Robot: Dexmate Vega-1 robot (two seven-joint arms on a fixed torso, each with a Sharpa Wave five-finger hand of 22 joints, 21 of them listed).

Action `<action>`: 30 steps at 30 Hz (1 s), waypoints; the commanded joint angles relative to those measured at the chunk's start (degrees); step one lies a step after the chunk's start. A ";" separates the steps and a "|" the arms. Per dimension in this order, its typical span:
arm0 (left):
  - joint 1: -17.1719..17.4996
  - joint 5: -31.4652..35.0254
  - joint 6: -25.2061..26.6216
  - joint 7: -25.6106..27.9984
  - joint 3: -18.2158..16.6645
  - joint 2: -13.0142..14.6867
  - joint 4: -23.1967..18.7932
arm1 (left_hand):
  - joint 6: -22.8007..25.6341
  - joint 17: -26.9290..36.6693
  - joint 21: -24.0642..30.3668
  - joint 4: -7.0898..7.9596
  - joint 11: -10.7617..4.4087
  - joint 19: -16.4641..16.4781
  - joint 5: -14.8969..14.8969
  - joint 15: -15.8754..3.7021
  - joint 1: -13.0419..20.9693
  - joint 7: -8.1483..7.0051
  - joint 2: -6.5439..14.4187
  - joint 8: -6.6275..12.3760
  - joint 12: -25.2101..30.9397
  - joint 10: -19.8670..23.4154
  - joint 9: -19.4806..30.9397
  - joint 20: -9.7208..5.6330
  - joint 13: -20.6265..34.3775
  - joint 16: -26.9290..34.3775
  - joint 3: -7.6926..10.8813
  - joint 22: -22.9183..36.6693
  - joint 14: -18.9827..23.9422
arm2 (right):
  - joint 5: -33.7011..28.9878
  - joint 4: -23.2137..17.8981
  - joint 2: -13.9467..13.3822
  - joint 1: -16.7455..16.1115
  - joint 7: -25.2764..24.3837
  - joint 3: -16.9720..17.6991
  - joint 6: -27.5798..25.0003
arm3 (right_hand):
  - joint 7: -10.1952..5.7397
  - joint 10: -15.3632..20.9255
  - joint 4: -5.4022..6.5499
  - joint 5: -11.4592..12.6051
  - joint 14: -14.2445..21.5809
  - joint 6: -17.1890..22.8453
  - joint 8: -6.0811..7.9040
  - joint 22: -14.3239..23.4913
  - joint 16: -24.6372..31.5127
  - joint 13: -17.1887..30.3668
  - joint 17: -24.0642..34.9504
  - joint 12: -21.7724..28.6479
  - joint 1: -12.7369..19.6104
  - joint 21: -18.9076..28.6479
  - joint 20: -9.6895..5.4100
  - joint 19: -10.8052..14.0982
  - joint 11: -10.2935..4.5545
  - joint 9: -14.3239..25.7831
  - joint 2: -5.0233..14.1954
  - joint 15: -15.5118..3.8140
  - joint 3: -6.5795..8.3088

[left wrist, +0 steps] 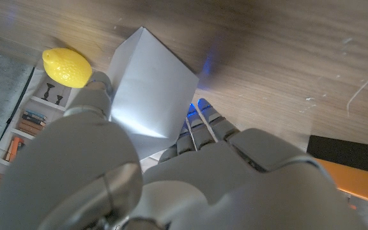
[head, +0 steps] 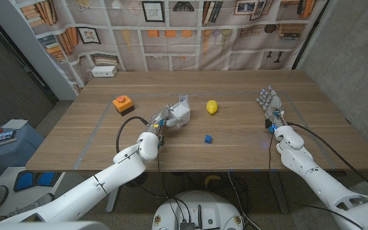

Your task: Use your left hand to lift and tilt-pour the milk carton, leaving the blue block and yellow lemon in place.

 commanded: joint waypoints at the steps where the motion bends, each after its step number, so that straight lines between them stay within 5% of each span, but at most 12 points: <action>1: 0.36 -2.35 0.42 -0.49 -0.68 0.53 -0.34 | -1.23 -0.05 -0.31 0.17 0.40 -1.00 -0.21 1.08 -1.03 0.12 -0.51 -0.77 -0.59 -1.37 -0.23 -1.26 -0.26 -0.59 -0.50 0.02 -2.10 | 0.04 0.67 0.21 0.56 0.38 -0.04 0.22 | -0.22 0.23 0.04 -0.21 0.05 0.55 0.17 0.24 0.51 0.10 0.14 0.33 0.00 0.32 0.07 0.41 0.04 0.13 1.93 0.05 0.60; 15: -0.09 -6.08 -0.02 -3.67 -1.58 2.54 -1.32 | -7.13 -0.50 -0.67 0.53 2.47 -4.61 -0.91 4.57 -4.43 1.13 -1.80 -6.98 -1.81 -9.86 -1.43 -0.56 -3.82 -1.28 -1.70 -0.19 -11.93 | 0.13 1.70 0.79 1.08 0.73 -0.23 0.38 | -0.17 0.24 0.05 -0.21 0.06 0.53 0.15 0.24 0.53 0.10 0.16 0.33 0.01 0.31 0.07 0.44 0.00 0.13 1.94 0.17 0.67; 30: -1.29 -10.20 -5.65 -8.89 -2.77 5.81 -0.96 | -12.07 -0.58 -1.20 1.00 5.17 -13.54 -1.82 5.67 -9.48 2.49 -4.01 -14.15 -2.31 -20.34 -1.86 -0.87 -8.97 -1.15 -3.42 -0.26 -21.85 | -0.08 1.74 1.12 1.17 0.27 -0.46 0.28 | -0.22 0.25 0.06 -0.23 0.13 0.54 0.13 0.24 0.57 0.10 0.17 0.33 0.00 0.30 0.11 0.44 -0.04 0.13 1.92 0.21 0.74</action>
